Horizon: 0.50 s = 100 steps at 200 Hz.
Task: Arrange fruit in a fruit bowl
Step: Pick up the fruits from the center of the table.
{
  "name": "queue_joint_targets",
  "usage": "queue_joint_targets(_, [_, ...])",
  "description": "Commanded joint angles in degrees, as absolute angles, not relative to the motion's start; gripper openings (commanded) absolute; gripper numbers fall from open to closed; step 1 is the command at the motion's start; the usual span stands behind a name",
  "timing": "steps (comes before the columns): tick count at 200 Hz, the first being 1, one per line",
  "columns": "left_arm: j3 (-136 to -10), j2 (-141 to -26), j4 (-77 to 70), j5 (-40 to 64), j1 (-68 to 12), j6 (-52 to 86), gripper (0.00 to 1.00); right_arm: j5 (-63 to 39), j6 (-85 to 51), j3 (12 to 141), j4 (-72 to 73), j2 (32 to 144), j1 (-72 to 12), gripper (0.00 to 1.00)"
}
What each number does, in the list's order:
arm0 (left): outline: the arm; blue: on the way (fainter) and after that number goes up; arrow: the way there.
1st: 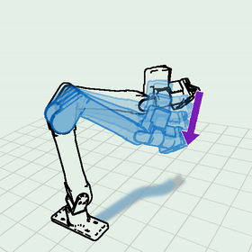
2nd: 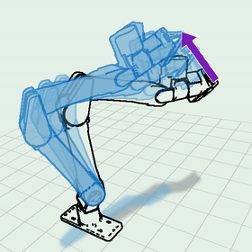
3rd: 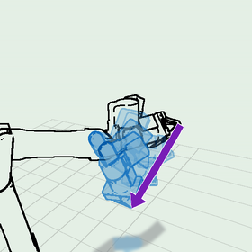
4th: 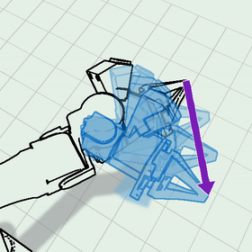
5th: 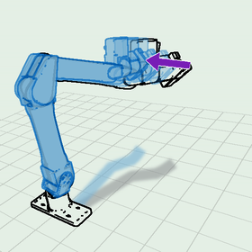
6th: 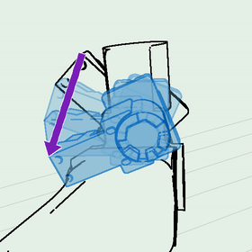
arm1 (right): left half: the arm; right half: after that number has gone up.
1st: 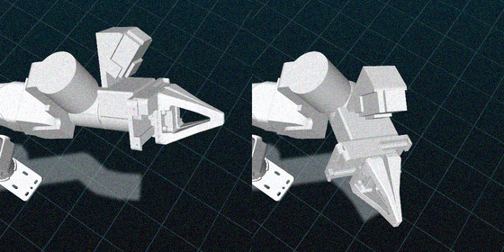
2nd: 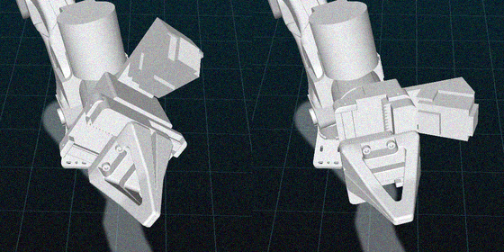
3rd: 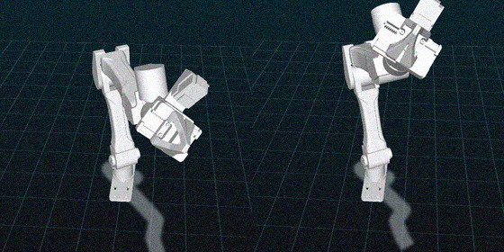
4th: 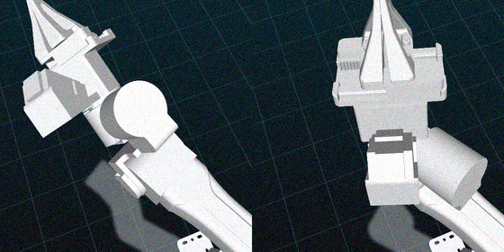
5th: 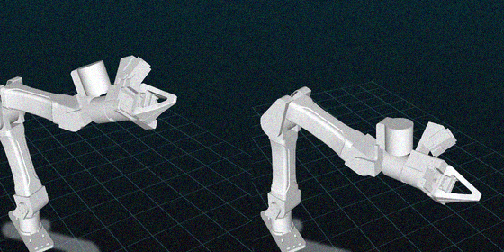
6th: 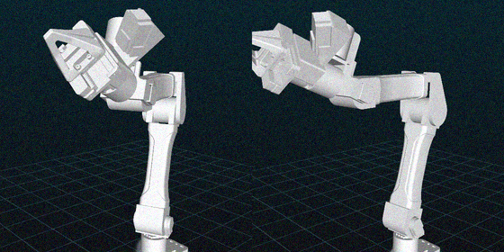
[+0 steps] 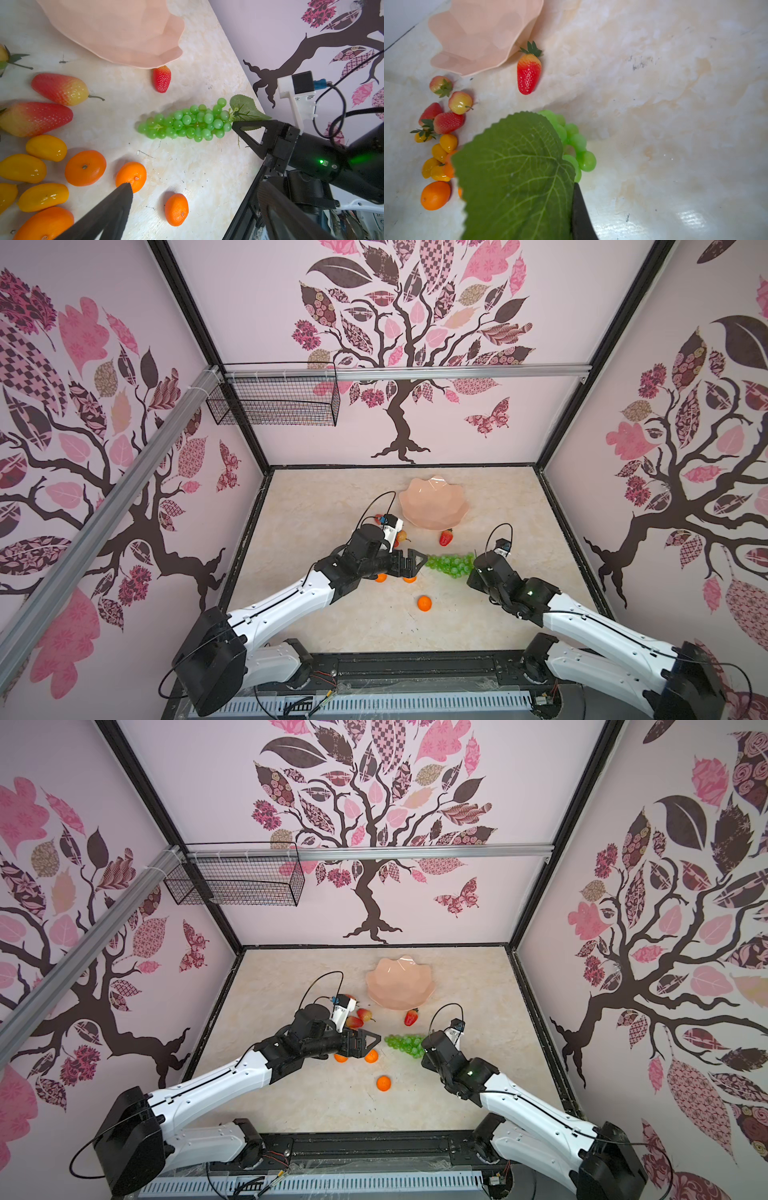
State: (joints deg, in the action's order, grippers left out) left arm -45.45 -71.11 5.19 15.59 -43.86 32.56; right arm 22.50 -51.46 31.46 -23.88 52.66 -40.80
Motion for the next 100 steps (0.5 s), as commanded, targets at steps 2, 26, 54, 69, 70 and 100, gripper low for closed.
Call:
queue_joint_targets(2, [-50.0, -71.9, 5.1, 14.4, -43.9, 30.3, 0.98, 25.7, -46.6, 35.5, -28.4, 51.1, -40.6, 0.00])
queue_joint_targets(26, [-51.2, -71.4, 5.7, 12.9, -43.9, 29.6, 0.98, 25.7, -43.0, 38.3, -28.5, 50.5, -40.6, 0.00])
queue_joint_targets(54, [-51.9, -70.5, 6.6, 11.5, -43.9, 28.8, 0.98, 25.2, -37.6, 42.0, -27.8, 50.6, -40.6, 0.00])
queue_joint_targets(69, [-52.4, -70.1, 7.6, 10.7, -43.9, 28.5, 0.98, 25.0, -35.0, 43.7, -27.1, 50.4, -40.6, 0.00])
queue_joint_targets(70, [-52.5, -70.0, 7.7, 10.6, -43.9, 28.4, 0.98, 25.0, -34.9, 43.8, -27.1, 50.3, -40.6, 0.00])
queue_joint_targets(100, [-54.4, -70.0, 10.4, 7.2, -43.8, 29.0, 0.98, 25.5, -30.4, 47.6, -26.5, 50.6, -40.6, 0.00])
